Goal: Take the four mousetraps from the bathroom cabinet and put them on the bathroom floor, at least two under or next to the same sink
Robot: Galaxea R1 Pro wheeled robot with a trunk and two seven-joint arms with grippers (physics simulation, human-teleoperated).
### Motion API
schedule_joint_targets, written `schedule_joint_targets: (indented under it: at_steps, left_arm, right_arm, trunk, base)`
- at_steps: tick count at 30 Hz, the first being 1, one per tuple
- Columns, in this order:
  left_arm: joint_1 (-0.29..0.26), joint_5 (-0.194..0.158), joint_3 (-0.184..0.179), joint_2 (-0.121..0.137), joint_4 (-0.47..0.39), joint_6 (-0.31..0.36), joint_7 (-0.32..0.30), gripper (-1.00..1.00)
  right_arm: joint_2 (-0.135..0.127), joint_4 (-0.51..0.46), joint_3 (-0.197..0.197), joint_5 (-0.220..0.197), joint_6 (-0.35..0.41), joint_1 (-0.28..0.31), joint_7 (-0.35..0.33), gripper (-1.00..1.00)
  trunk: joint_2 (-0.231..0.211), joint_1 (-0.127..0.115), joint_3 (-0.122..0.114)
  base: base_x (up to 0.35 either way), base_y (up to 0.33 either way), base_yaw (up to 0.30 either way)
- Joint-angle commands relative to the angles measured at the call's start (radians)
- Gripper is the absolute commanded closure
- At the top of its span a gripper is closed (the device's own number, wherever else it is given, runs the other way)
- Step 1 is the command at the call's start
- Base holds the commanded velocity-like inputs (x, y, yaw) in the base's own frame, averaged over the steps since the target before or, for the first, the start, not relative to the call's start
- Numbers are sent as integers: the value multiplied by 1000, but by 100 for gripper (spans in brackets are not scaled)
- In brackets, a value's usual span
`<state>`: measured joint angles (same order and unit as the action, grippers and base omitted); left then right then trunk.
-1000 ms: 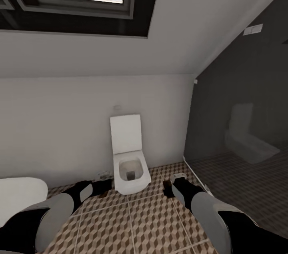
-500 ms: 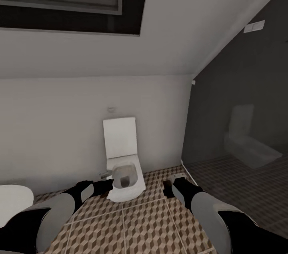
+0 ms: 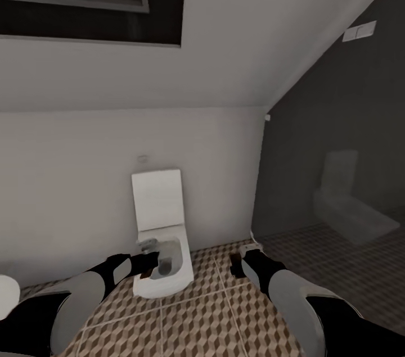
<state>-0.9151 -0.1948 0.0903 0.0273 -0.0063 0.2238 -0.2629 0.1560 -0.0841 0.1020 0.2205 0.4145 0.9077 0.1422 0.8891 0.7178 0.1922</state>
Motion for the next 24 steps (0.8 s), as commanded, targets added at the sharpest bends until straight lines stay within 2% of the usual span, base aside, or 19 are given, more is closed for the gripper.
schedule_joint_targets:
  at_steps: [1, 5, 10, 20, 24]
  left_arm:
    - [-1, 0, 8, 0, -1, 7, -3, 100]
    - [-1, 0, 8, -1, -1, 7, -3, 100]
    - [-1, 1, 8, -1, -1, 6, -3, 100]
    - [-1, 3, 8, 0, -1, 4, -4, 100]
    - [-1, -1, 8, 0, 0, -22, -4, 100]
  right_arm:
    - [1, -2, 8, 7, 5, 0, 3, 100]
    - [1, -2, 8, 7, 4, 0, 3, 100]
    - [1, -2, 8, 9, 6, 0, 2, 100]
    - [1, -2, 8, 10, 6, 0, 2, 100]
    - [1, -2, 8, 10, 6, 0, 2, 100]
  trunk:
    - [1, 1, 1]
    - [1, 1, 1]
    - [1, 1, 1]
    - [1, 1, 1]
    - [1, 1, 1]
  base:
    - [242, -186, 0]
    - [223, -171, 0]
    - [64, -49, 44]
    - [5, -4, 262]
    - [0, 0, 298]
